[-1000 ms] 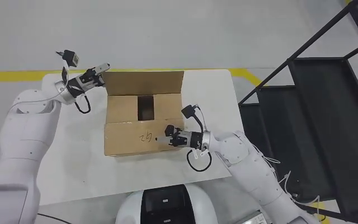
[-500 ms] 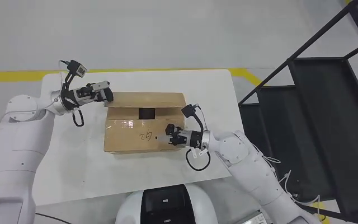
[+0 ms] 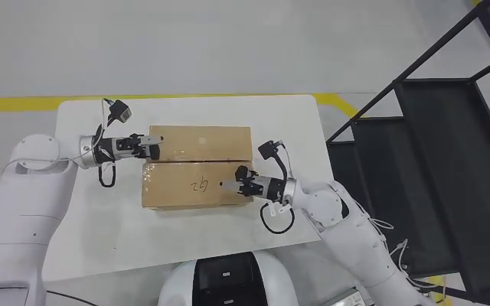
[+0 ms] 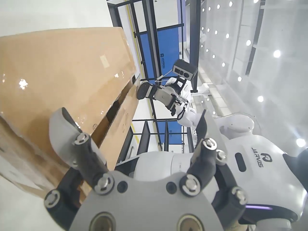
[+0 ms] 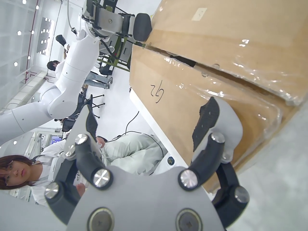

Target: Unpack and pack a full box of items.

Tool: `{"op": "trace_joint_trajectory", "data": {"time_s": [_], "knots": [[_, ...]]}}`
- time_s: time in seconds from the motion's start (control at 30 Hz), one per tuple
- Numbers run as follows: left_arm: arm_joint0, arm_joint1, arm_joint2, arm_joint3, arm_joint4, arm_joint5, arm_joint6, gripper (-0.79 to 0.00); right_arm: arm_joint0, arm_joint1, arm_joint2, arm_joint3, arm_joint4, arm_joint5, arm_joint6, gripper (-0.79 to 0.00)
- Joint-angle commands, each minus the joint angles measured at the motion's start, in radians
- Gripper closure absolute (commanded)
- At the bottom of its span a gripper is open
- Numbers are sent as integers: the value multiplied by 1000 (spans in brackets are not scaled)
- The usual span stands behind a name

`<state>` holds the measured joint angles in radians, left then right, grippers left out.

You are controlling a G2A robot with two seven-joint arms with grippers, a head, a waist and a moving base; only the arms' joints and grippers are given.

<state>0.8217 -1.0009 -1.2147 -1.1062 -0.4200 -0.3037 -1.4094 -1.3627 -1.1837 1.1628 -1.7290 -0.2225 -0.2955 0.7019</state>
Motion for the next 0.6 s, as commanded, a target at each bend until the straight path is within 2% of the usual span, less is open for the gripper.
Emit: {"op": "trace_joint_trajectory", "data": {"time_s": [0.0, 0.2, 0.57], "knots": [[10, 5, -10, -12, -2, 9, -5, -785, 15, -2, -15, 16, -14, 21, -4, -785], [22, 17, -21, -36, 35, 59, -23, -785, 48, -9, -50, 50, -46, 63, -33, -785], [48, 37, -34, -73, 112, 82, -30, -785, 54, -7, -50, 54, -50, 75, -51, -785]]}}
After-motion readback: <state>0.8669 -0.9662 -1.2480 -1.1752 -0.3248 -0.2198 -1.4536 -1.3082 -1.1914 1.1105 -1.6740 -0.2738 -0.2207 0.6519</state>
